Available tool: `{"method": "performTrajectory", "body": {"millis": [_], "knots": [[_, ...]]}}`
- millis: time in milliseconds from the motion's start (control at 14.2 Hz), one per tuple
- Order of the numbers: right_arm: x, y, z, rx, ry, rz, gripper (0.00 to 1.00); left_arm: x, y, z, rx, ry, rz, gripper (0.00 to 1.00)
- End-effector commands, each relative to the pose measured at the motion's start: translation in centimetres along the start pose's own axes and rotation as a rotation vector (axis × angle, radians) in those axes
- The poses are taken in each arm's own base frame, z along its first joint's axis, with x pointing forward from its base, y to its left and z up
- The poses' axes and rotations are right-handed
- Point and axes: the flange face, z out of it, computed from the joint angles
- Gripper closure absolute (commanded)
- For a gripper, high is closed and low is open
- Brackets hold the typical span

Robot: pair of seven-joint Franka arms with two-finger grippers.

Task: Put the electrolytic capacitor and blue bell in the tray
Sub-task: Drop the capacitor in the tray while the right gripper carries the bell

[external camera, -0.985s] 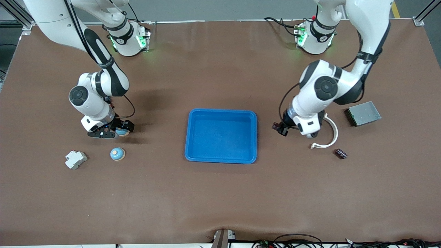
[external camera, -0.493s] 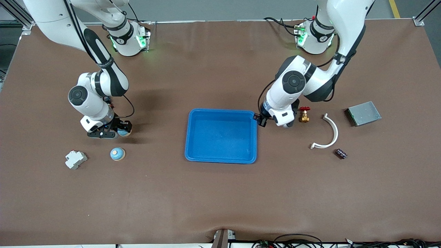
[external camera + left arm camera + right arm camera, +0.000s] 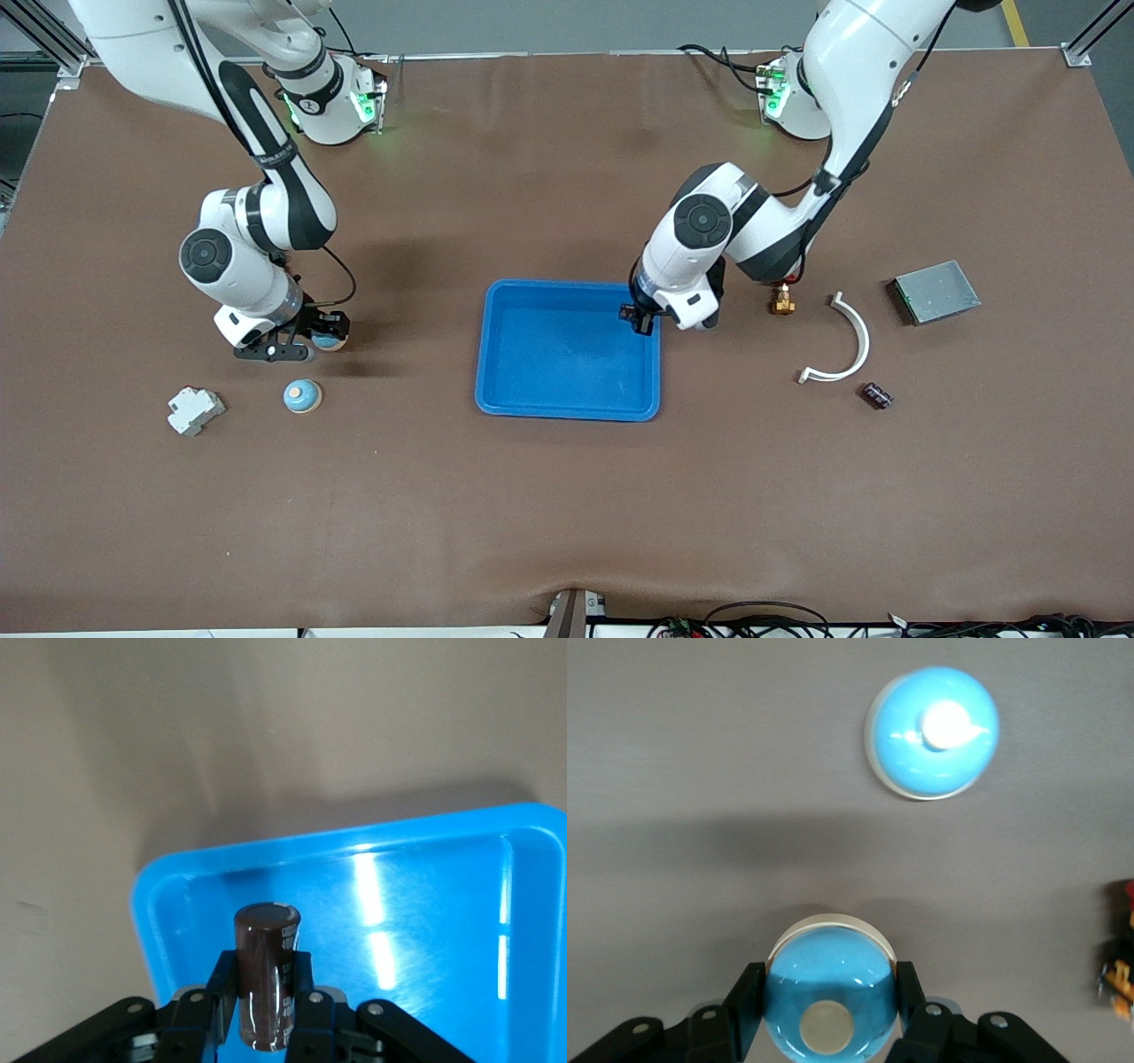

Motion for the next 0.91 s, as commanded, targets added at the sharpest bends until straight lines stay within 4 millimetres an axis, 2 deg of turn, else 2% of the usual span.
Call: {"method": "performTrajectory", "body": {"millis": [0, 141, 211, 282, 352, 422, 493, 704, 845], "knots": [[0.3, -5.4, -4.3, -0.008, -0.028, 0.058, 1.00, -1.2, 1.7, 2.3, -0.016, 0.015, -0.015, 1.00], [-0.1, -9.8, -6.0, -0.013, -0.027, 0.121, 1.00, -1.3, 2.0, 3.3, -0.015, 0.023, -0.012, 1.00], [-0.5, -12.0, -6.4, -0.012, -0.017, 0.147, 1.00, -1.2, 2.0, 3.4, -0.014, 0.023, -0.008, 0.95], [-1.1, -14.4, -6.7, -0.010, -0.007, 0.180, 1.00, -0.9, 2.2, 3.4, -0.013, 0.024, -0.007, 0.47], [-1.6, -16.8, -7.4, -0.001, 0.010, 0.210, 1.00, -0.8, 2.2, 3.4, -0.012, 0.027, -0.007, 0.19], [-2.3, -19.0, -7.5, 0.002, 0.016, 0.236, 1.00, -1.1, 2.0, 3.3, -0.009, 0.032, -0.002, 0.00], [-2.5, -21.0, -7.2, 0.005, 0.021, 0.265, 1.00, -1.0, 2.0, 2.8, -0.007, 0.039, -0.003, 0.00], [-3.0, -25.9, -5.9, 0.012, 0.033, 0.325, 1.00, 0.5, 3.1, -1.4, -0.007, 0.092, -0.026, 0.00], [-3.3, -28.5, -4.4, 0.008, 0.036, 0.347, 1.00, 5.3, 4.9, -4.8, -0.012, 0.129, -0.036, 0.00]]}}
